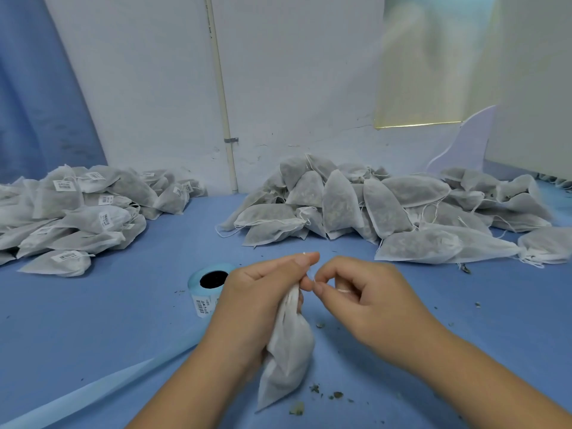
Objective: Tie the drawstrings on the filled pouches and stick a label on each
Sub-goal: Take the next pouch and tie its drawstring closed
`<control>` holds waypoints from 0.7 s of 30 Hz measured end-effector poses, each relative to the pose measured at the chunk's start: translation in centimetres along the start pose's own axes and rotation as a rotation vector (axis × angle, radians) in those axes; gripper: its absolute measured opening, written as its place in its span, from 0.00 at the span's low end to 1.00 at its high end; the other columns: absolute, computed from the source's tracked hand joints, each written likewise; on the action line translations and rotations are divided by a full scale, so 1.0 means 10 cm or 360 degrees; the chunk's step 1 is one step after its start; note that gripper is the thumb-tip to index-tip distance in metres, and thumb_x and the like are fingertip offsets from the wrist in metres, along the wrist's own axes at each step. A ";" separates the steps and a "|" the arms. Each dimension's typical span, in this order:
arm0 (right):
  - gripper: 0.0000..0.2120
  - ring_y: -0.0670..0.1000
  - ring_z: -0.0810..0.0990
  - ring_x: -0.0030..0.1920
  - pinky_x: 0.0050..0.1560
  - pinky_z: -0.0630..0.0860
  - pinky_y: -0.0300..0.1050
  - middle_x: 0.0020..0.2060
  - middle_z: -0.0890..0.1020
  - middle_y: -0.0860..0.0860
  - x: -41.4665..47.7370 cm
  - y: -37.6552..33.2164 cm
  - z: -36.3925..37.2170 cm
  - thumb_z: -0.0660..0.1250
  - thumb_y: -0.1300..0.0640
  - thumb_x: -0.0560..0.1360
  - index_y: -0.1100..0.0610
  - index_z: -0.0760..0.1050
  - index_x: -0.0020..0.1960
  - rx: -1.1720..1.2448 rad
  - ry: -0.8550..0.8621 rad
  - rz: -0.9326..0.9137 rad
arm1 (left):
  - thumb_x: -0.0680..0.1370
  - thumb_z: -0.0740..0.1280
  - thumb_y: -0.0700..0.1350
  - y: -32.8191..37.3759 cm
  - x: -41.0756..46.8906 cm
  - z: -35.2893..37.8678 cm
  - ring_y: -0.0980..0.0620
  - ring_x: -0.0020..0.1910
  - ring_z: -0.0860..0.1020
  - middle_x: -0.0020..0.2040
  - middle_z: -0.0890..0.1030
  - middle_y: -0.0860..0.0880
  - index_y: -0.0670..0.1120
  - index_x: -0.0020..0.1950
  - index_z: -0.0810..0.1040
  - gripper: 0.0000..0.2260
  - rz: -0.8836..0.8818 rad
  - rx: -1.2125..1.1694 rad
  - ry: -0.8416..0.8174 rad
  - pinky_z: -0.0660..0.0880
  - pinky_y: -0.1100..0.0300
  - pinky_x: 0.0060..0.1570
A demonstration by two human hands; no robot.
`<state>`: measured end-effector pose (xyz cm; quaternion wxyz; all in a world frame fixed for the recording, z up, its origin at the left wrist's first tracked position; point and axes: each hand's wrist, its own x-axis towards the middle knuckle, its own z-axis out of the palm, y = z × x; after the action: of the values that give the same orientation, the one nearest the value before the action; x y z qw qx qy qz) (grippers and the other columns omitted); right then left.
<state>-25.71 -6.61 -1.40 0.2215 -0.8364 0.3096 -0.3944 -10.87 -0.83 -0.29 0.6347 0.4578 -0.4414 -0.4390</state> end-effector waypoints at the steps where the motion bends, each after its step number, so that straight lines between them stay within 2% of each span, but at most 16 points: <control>1: 0.05 0.44 0.68 0.28 0.30 0.62 0.35 0.22 0.69 0.43 -0.02 -0.02 0.00 0.67 0.56 0.76 0.50 0.78 0.41 -0.0126 -0.0042 -0.0070 | 0.66 0.78 0.51 0.00 0.01 0.00 0.58 0.28 0.74 0.32 0.80 0.53 0.49 0.42 0.88 0.09 0.0048 0.0118 0.0095 0.70 0.64 0.36; 2: 0.04 0.43 0.69 0.29 0.31 0.61 0.36 0.24 0.70 0.41 -0.03 -0.03 -0.01 0.65 0.54 0.76 0.49 0.78 0.43 -0.0239 -0.0080 -0.0138 | 0.69 0.75 0.50 -0.01 0.00 0.00 0.61 0.30 0.76 0.32 0.81 0.55 0.51 0.40 0.87 0.04 0.0096 0.0250 0.0167 0.70 0.65 0.38; 5: 0.06 0.41 0.71 0.31 0.32 0.61 0.35 0.26 0.71 0.38 -0.03 -0.06 -0.09 0.62 0.50 0.74 0.47 0.78 0.44 -0.0392 -0.0093 -0.0257 | 0.74 0.70 0.49 -0.03 0.01 -0.03 0.64 0.31 0.75 0.32 0.82 0.57 0.54 0.38 0.86 0.07 0.0284 0.0739 0.0197 0.70 0.70 0.36; 7: 0.05 0.42 0.70 0.29 0.32 0.61 0.33 0.24 0.69 0.41 -0.02 -0.06 -0.16 0.64 0.52 0.72 0.48 0.79 0.41 -0.0332 -0.0018 -0.0301 | 0.76 0.69 0.47 -0.04 -0.01 -0.03 0.65 0.32 0.75 0.32 0.81 0.59 0.56 0.34 0.84 0.11 0.0399 0.1025 0.0101 0.68 0.74 0.35; 9: 0.04 0.44 0.67 0.26 0.31 0.62 0.33 0.22 0.66 0.43 0.00 -0.04 -0.21 0.66 0.53 0.71 0.49 0.78 0.39 -0.0210 0.0076 -0.0281 | 0.77 0.69 0.47 -0.04 -0.02 -0.04 0.66 0.33 0.76 0.32 0.81 0.61 0.60 0.32 0.82 0.14 0.0439 0.1122 -0.0035 0.67 0.75 0.35; 12: 0.02 0.45 0.64 0.25 0.30 0.63 0.32 0.21 0.63 0.45 0.03 0.03 -0.23 0.67 0.53 0.69 0.49 0.78 0.39 0.0060 0.0135 -0.0103 | 0.77 0.70 0.48 -0.04 -0.05 -0.02 0.66 0.32 0.77 0.32 0.81 0.60 0.59 0.36 0.84 0.11 0.0403 0.1179 -0.0282 0.68 0.75 0.35; 15: 0.03 0.44 0.63 0.27 0.30 0.64 0.36 0.23 0.64 0.44 0.05 0.07 -0.19 0.69 0.52 0.70 0.49 0.79 0.38 0.0255 -0.0030 0.0111 | 0.70 0.70 0.52 -0.02 -0.05 0.00 0.62 0.29 0.75 0.28 0.78 0.56 0.55 0.36 0.84 0.05 0.0222 0.0965 -0.0371 0.69 0.71 0.34; 18: 0.05 0.40 0.69 0.27 0.32 0.66 0.33 0.26 0.74 0.42 0.06 0.10 -0.14 0.70 0.52 0.71 0.50 0.80 0.37 0.0255 -0.0068 0.0268 | 0.61 0.70 0.49 0.02 -0.01 -0.04 0.55 0.24 0.69 0.26 0.73 0.50 0.47 0.31 0.81 0.06 -0.0262 0.0283 -0.0373 0.67 0.64 0.26; 20: 0.03 0.36 0.74 0.38 0.43 0.69 0.31 0.39 0.79 0.38 0.08 0.13 -0.15 0.68 0.50 0.72 0.47 0.80 0.44 0.0007 0.0038 0.0303 | 0.62 0.70 0.43 0.06 0.02 -0.08 0.54 0.21 0.66 0.27 0.70 0.50 0.45 0.31 0.79 0.03 -0.0558 -0.0168 -0.0432 0.64 0.63 0.24; 21: 0.07 0.35 0.74 0.46 0.49 0.68 0.32 0.46 0.77 0.37 0.07 0.14 -0.16 0.67 0.49 0.72 0.45 0.78 0.49 -0.0201 0.0100 0.0277 | 0.63 0.69 0.41 0.07 0.03 -0.10 0.55 0.21 0.65 0.27 0.69 0.51 0.44 0.31 0.78 0.01 -0.0649 -0.0320 -0.0450 0.63 0.63 0.24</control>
<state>-27.10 -8.31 -0.90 0.1920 -0.8059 0.4120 -0.3795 -9.72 -0.82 0.25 0.5074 0.4060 -0.3786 -0.6591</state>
